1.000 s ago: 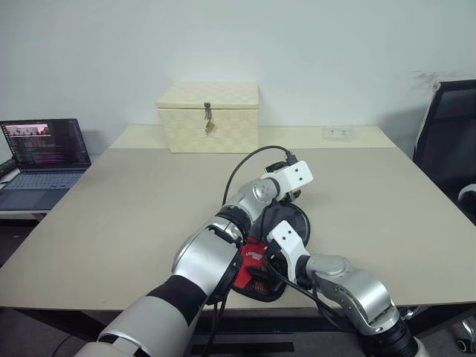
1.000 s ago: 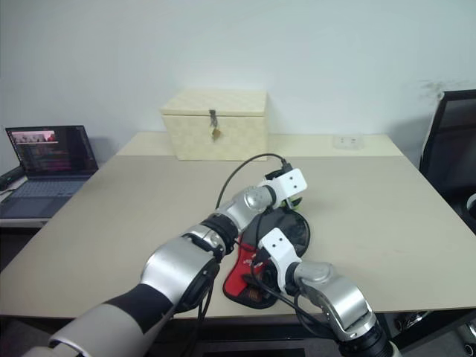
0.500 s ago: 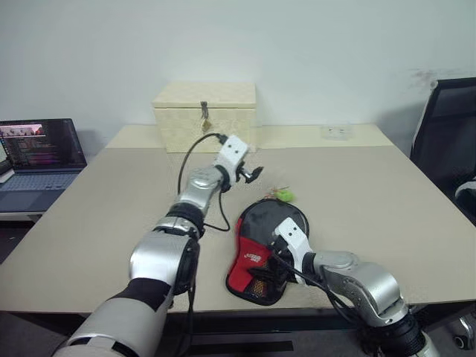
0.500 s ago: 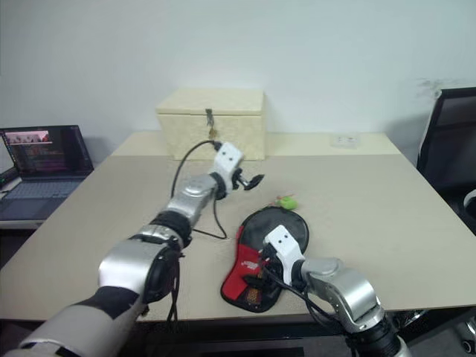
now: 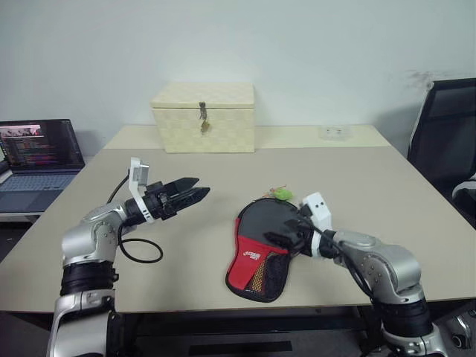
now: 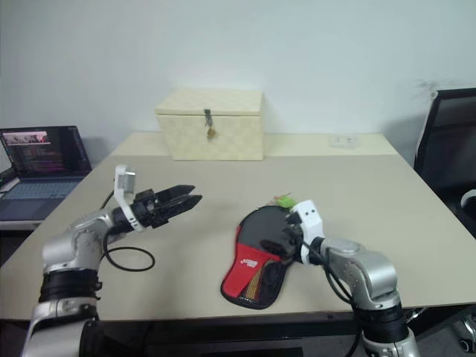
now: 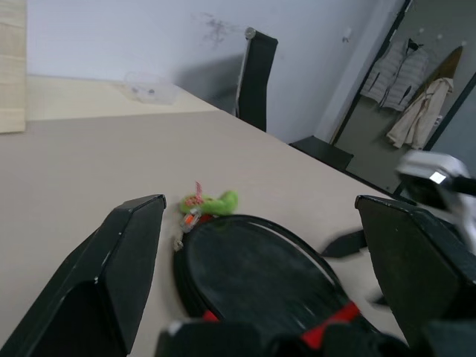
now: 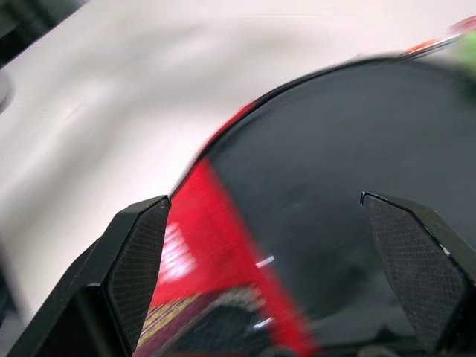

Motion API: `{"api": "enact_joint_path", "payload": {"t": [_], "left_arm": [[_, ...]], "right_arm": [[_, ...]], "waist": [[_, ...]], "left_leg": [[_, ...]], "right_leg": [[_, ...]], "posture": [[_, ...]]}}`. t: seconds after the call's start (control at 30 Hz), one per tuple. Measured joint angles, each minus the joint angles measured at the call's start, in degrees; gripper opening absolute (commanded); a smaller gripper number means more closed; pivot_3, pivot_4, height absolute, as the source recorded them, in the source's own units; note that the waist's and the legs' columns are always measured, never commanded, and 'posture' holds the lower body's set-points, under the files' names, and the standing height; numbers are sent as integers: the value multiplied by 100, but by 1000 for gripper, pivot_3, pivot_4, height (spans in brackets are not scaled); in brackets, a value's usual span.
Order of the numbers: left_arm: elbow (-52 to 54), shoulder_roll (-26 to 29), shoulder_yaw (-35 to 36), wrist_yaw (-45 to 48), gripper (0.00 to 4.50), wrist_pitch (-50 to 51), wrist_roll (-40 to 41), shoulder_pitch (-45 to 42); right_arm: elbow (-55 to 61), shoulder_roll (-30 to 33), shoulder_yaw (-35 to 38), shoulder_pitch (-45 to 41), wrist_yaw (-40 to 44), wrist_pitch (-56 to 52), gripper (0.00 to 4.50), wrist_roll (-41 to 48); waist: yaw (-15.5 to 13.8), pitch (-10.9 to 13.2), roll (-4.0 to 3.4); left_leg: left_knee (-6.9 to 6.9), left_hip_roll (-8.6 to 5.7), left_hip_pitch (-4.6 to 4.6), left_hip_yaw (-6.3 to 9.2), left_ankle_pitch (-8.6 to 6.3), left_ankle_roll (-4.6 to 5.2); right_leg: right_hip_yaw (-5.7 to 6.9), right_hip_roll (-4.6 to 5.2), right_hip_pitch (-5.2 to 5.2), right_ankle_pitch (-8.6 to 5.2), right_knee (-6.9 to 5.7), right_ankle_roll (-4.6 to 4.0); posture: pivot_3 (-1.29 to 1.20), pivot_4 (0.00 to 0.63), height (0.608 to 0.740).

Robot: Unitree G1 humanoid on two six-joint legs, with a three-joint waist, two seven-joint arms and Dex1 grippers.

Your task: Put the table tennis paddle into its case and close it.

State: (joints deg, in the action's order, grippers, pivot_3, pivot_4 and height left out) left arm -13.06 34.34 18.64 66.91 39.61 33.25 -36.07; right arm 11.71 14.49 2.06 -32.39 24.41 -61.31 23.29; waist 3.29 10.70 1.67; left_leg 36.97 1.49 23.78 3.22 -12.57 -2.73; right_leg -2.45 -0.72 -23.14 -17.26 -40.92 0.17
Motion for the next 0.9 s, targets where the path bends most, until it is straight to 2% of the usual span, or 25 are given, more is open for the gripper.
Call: {"api": "enact_joint_path", "payload": {"t": [0.1,0.23,0.43,0.53,0.77,0.9], "left_arm": [[358,50,0,-116,4457,196,168,190],[856,255,-20,-435,4457,468,327,305],[1163,348,-41,-753,4457,612,507,440],[1290,349,-42,-849,4500,623,580,505],[1421,358,-48,-957,4500,625,698,676],[1496,389,-46,-986,4500,617,723,796]], "right_arm": [[-555,-18,142,-116,-201,389,4500,-190],[-2180,-306,237,-535,-594,1473,4500,-555],[-3558,-509,388,-947,-693,2368,4500,-645],[-4009,-503,440,-1147,-574,2599,3920,-644],[-4472,-428,206,-1308,213,2743,1515,-681],[-4464,-323,-82,-1323,750,2905,319,-840]], "waist": [[-27,0,0],[7,0,0],[19,1,-1],[15,1,-1],[60,2,-2],[115,1,-2]], "left_leg": [[-2,2,1,1,0,0],[-8,8,-1,-16,-1,1],[-6,11,-7,-22,-1,1],[-5,11,-9,-21,-1,1],[-14,15,-13,-27,-1,1],[-16,17,-15,-30,-1,1]], "right_leg": [[0,-4,-2,0,1,-1],[-7,-9,-6,3,4,-5],[-9,-10,-4,4,2,-7],[-9,-11,-2,5,2,-9],[-12,-19,-5,5,4,-11],[-12,-19,-5,4,5,-11]], "posture": [[0,150,740],[0,150,740],[0,150,740],[0,150,740],[0,150,740],[0,150,740]]}}
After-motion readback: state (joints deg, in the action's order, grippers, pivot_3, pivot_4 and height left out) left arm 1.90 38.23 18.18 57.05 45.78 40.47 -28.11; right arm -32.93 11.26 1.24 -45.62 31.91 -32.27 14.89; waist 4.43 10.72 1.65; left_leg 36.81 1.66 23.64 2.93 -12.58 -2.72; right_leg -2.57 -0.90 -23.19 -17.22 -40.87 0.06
